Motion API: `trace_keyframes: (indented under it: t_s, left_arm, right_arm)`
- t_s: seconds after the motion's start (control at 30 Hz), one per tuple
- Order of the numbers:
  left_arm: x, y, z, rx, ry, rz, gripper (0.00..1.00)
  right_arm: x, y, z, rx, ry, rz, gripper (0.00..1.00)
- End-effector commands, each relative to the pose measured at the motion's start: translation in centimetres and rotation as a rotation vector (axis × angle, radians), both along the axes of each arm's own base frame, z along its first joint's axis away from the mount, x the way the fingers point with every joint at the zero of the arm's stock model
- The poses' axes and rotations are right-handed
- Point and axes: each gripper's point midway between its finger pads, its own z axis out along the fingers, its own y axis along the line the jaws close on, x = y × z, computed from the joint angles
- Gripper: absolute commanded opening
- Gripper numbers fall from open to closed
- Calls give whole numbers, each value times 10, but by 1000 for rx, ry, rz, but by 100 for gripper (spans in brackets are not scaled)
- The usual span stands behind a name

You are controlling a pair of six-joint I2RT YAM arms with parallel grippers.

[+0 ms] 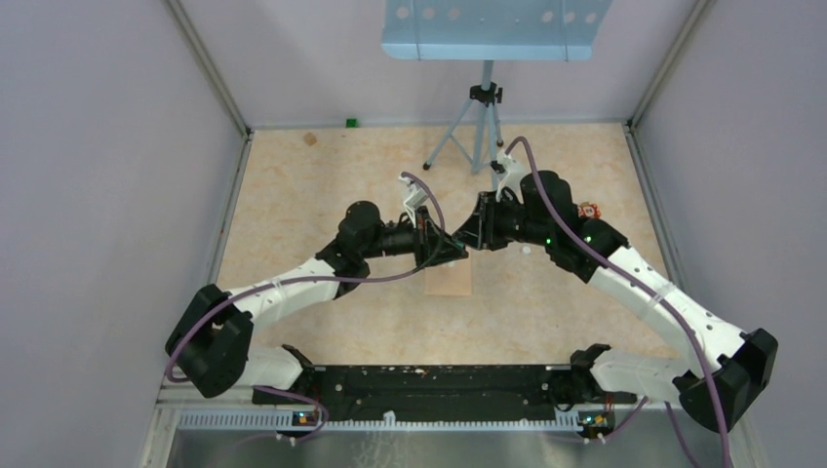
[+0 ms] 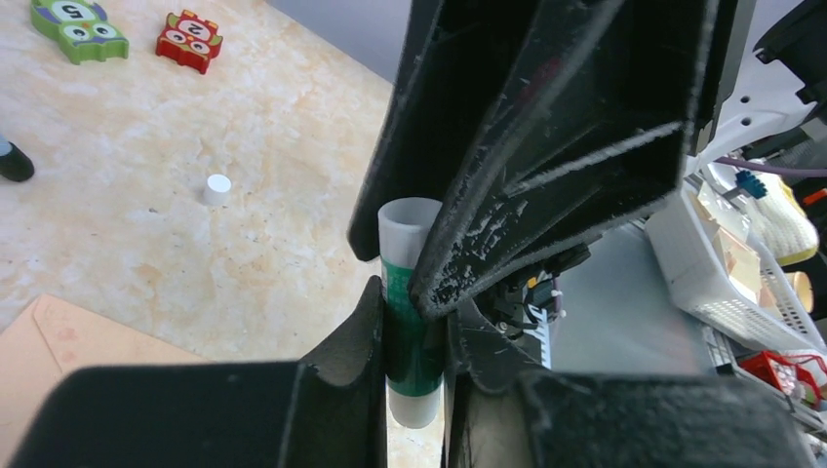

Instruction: Place the letter into the envelope and seal it

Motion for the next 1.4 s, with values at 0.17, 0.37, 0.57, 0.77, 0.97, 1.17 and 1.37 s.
trace_keyframes:
  t_s: [0.17, 0.37, 0.57, 0.77, 0.97, 1.17, 1.37]
  left_arm:
    - [25, -3, 3, 142, -263, 276, 0]
    - [47, 8, -4, 260, -351, 508, 0]
    - [47, 9, -1, 255, -375, 532, 0]
    - [47, 8, 2, 245, -379, 535, 0]
    - [44, 7, 4, 234, -379, 522, 0]
    - [43, 7, 4, 227, -379, 516, 0]
    - [42, 6, 4, 225, -377, 512, 0]
  right_arm:
    - [21, -17, 48, 91, -134, -221, 56]
    - [26, -26, 49, 42, -164, -312, 55]
    - [25, -19, 41, 7, -160, -312, 51]
    - [23, -8, 30, -17, -141, -300, 41]
    - [29, -4, 26, -18, -142, -318, 39]
    - [33, 5, 21, -21, -133, -308, 37]
    - [35, 9, 18, -21, -133, -313, 36]
